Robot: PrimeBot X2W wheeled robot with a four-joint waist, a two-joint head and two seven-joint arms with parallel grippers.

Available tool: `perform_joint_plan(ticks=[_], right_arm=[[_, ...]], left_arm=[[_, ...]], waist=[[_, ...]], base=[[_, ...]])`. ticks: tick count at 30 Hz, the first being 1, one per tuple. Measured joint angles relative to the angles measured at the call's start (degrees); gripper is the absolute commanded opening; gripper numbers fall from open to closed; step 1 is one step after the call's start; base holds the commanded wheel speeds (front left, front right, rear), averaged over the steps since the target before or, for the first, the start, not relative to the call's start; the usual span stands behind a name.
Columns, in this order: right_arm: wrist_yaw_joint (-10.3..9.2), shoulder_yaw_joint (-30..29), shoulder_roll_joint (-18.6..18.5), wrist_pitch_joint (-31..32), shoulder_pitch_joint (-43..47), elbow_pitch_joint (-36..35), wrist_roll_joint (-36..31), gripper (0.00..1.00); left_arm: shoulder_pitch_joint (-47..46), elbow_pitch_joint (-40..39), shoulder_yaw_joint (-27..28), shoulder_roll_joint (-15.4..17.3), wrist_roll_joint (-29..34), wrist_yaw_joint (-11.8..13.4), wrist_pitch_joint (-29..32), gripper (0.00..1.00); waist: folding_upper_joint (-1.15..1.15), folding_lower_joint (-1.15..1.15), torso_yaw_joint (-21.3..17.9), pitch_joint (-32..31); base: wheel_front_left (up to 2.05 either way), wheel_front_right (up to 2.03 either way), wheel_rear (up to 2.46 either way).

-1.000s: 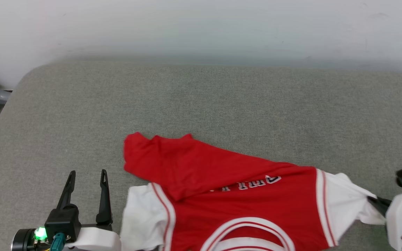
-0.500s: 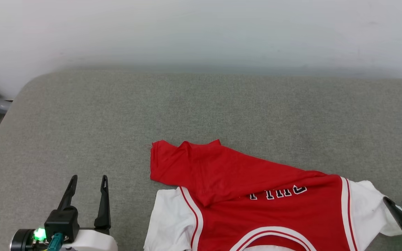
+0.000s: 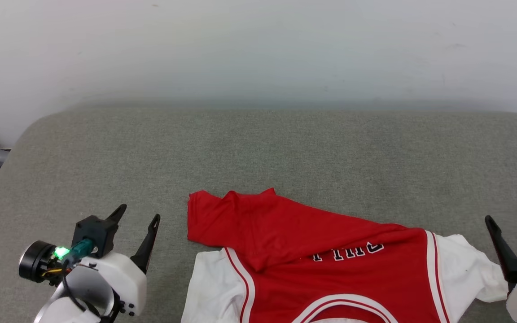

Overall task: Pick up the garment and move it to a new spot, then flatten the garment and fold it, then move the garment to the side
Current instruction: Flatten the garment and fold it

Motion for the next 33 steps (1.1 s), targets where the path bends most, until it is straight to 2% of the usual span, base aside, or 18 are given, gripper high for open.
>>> perform_joint_plan(ticks=[4, 7, 11, 16, 21, 33], right_arm=[[0.00, -3.26, 4.89, 3.49, 3.57, -7.57, -4.97, 1.00], [0.00, -4.45, 7.60, 5.82, 5.33, -11.66, -7.04, 1.00], [0.00, -5.36, 9.59, 8.00, 6.54, -15.06, -8.87, 1.00], [0.00, -5.42, 10.85, 9.04, 6.85, -16.85, -9.44, 1.00], [0.00, -5.64, 11.87, 9.44, 6.84, -17.51, -9.87, 1.00], [0.00, -4.97, 12.87, 8.90, 5.28, -17.01, -10.35, 1.00]], left_arm=[[-2.87, -1.40, -5.21, 3.56, -5.65, -0.58, 11.66, 1.00], [-5.03, -3.18, -11.38, 7.20, -11.84, -0.66, 21.12, 1.00], [-7.80, -5.53, -17.78, 11.51, -19.19, -0.65, 31.18, 1.00], [-9.31, -7.34, -24.15, 15.38, -25.02, -0.65, 39.10, 1.00], [-10.42, -8.22, -30.33, 18.79, -27.75, -0.65, 41.91, 1.00], [-11.66, -0.96, -38.34, 20.16, -27.58, -0.67, 39.22, 1.00]], waist=[[0.00, 0.00, -0.35, 0.24], [0.00, 0.00, -0.52, 0.73], [0.00, 0.00, -0.75, 1.50], [0.00, 0.00, -1.43, 2.46], [0.00, 0.00, -2.28, 4.36], [0.00, 0.00, -3.60, 8.49]], base=[[0.00, 0.00, 0.00], [0.00, 0.00, 0.00], [0.00, 0.00, 0.00], [0.00, 0.00, 0.00], [0.00, 0.00, 0.00], [0.00, 0.00, 0.00]])
